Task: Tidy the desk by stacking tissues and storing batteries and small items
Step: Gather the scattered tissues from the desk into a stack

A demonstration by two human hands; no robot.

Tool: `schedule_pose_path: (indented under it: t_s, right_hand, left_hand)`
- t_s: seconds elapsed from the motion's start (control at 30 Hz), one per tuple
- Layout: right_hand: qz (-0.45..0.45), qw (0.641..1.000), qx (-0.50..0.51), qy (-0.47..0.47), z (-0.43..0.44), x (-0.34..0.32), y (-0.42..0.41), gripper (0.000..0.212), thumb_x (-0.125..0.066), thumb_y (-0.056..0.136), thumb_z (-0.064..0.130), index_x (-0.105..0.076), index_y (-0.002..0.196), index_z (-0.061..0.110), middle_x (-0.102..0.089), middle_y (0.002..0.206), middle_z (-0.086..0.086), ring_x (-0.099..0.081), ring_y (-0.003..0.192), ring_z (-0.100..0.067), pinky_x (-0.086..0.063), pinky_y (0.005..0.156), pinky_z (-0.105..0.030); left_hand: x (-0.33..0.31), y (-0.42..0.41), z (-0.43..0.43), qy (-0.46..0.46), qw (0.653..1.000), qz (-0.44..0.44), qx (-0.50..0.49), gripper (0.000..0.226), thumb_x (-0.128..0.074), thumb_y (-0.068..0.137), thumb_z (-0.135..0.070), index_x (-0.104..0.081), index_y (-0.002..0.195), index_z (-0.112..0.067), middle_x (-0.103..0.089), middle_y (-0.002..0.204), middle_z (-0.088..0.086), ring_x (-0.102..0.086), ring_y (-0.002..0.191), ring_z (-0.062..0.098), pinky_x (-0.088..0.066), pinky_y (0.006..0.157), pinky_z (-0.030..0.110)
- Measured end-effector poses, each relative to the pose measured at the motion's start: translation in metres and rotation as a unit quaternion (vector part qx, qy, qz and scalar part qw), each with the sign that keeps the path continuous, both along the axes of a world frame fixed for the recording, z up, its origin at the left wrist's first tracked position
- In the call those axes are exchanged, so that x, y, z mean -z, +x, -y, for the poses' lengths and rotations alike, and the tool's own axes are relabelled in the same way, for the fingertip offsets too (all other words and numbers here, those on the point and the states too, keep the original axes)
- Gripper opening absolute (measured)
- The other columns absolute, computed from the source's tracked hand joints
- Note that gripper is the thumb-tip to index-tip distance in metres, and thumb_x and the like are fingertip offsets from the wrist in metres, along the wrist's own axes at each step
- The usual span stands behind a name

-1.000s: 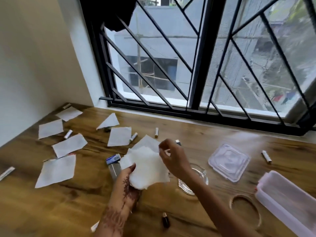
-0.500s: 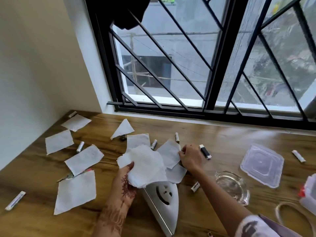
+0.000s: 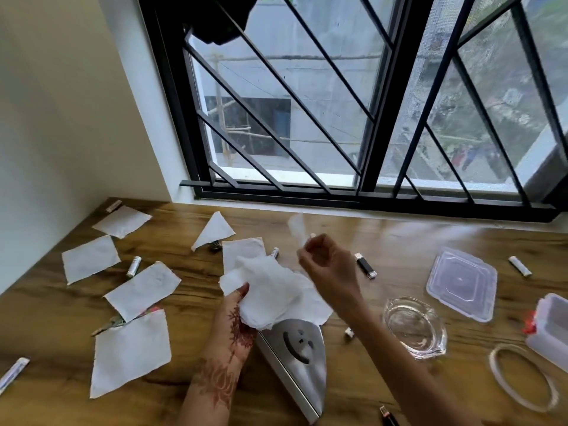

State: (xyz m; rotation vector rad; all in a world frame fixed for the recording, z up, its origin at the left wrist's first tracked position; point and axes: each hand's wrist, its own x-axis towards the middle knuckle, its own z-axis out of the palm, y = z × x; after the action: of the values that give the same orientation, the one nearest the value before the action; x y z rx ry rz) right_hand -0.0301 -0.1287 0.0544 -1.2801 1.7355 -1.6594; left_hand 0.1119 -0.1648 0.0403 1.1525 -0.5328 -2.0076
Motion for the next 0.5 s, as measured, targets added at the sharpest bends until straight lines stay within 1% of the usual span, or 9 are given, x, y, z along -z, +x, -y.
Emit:
schedule_pose_path:
  t_s: [0.03,0.07,0.13,0.2,0.27,0.33,0.37,0.43,0.5]
  right_hand:
    - [-0.035,0.999,-0.026,0.001,-0.004,0.001,0.009,0.021,-0.068,0.08,0.004,-0.055,0.077,0.019,-0.066,0.081,0.005,-0.062,0.077,0.005,-0.05,0.068,-0.01]
    - [-0.076,0.996,-0.051,0.005,-0.008,0.003,0.018,0.021,-0.067,0.08,0.004,-0.053,0.079,0.02,-0.068,0.089,0.002,-0.063,0.086,0.001,-0.051,0.071,-0.01]
    - [-0.143,0.986,-0.087,0.023,-0.014,0.012,0.035,0.02,-0.065,0.082,0.012,-0.05,0.083,0.025,-0.069,0.104,-0.003,-0.065,0.095,-0.01,-0.054,0.076,-0.019]
    - [-0.198,0.973,-0.109,0.051,-0.017,0.02,0.047,0.013,-0.06,0.086,0.023,-0.049,0.09,0.026,-0.068,0.11,-0.006,-0.065,0.096,-0.02,-0.055,0.079,-0.033]
    - [-0.24,0.958,-0.138,0.081,-0.02,0.025,0.055,0.018,-0.055,0.09,0.03,-0.049,0.104,0.02,-0.065,0.115,-0.007,-0.063,0.099,-0.023,-0.052,0.079,-0.032]
    - [-0.256,0.947,-0.175,0.078,-0.022,0.027,0.059,0.024,-0.048,0.094,0.03,-0.045,0.112,0.015,-0.064,0.113,-0.009,-0.063,0.095,-0.024,-0.046,0.07,-0.022]
    - [-0.251,0.947,-0.186,0.071,-0.023,0.026,0.059,0.023,-0.045,0.096,0.03,-0.043,0.113,0.015,-0.064,0.111,-0.009,-0.063,0.092,-0.024,-0.042,0.066,-0.018]
    - [-0.221,0.956,-0.18,0.065,-0.024,0.027,0.056,0.024,-0.043,0.096,0.03,-0.045,0.114,0.014,-0.064,0.11,-0.009,-0.063,0.091,-0.022,-0.044,0.067,-0.019]
    - [-0.193,0.971,-0.127,0.052,-0.021,0.031,0.046,0.024,-0.044,0.093,0.029,-0.051,0.11,0.013,-0.065,0.106,-0.008,-0.062,0.089,-0.021,-0.049,0.071,-0.029]
  left_hand:
    - [0.0,0.0,-0.002,-0.007,1.0,-0.013,0.01,0.041,-0.039,0.097,-0.016,-0.066,0.072,-0.001,-0.067,0.047,0.006,-0.064,0.039,0.017,-0.05,0.035,0.022]
    - [0.003,0.001,-0.003,-0.004,1.0,-0.022,0.011,0.035,-0.039,0.097,-0.022,-0.063,0.081,-0.001,-0.069,0.053,0.008,-0.066,0.044,0.018,-0.053,0.039,0.024]
    - [0.007,0.001,-0.001,0.002,0.999,-0.041,0.027,0.039,-0.039,0.094,-0.037,-0.06,0.097,-0.004,-0.073,0.065,0.011,-0.069,0.053,0.021,-0.057,0.047,0.03]
    - [0.011,0.001,0.002,0.005,0.998,-0.045,0.032,0.044,-0.035,0.094,-0.045,-0.058,0.092,-0.007,-0.07,0.057,0.009,-0.067,0.047,0.018,-0.055,0.042,0.027]
    - [0.012,0.001,0.005,-0.016,0.999,-0.011,0.037,0.048,-0.032,0.095,-0.048,-0.06,0.08,-0.011,-0.065,0.046,0.002,-0.063,0.039,0.013,-0.051,0.037,0.022]
    - [0.009,0.0,0.003,-0.029,0.998,-0.014,0.057,0.055,-0.039,0.092,-0.052,-0.071,0.07,-0.013,-0.068,0.054,0.003,-0.066,0.048,0.016,-0.056,0.052,0.029]
    - [0.008,0.001,0.002,-0.025,0.998,-0.015,0.063,0.052,-0.044,0.09,-0.05,-0.073,0.069,-0.012,-0.069,0.059,0.005,-0.067,0.053,0.018,-0.055,0.058,0.031]
    - [0.01,0.002,0.003,-0.005,0.998,0.002,0.061,0.035,-0.053,0.087,-0.037,-0.067,0.08,-0.006,-0.068,0.057,0.006,-0.066,0.052,0.019,-0.056,0.053,0.028]
    - [0.017,0.004,0.006,0.003,0.999,0.016,0.041,0.023,-0.052,0.089,-0.027,-0.057,0.095,-0.005,-0.068,0.053,0.004,-0.065,0.047,0.017,-0.054,0.043,0.024]
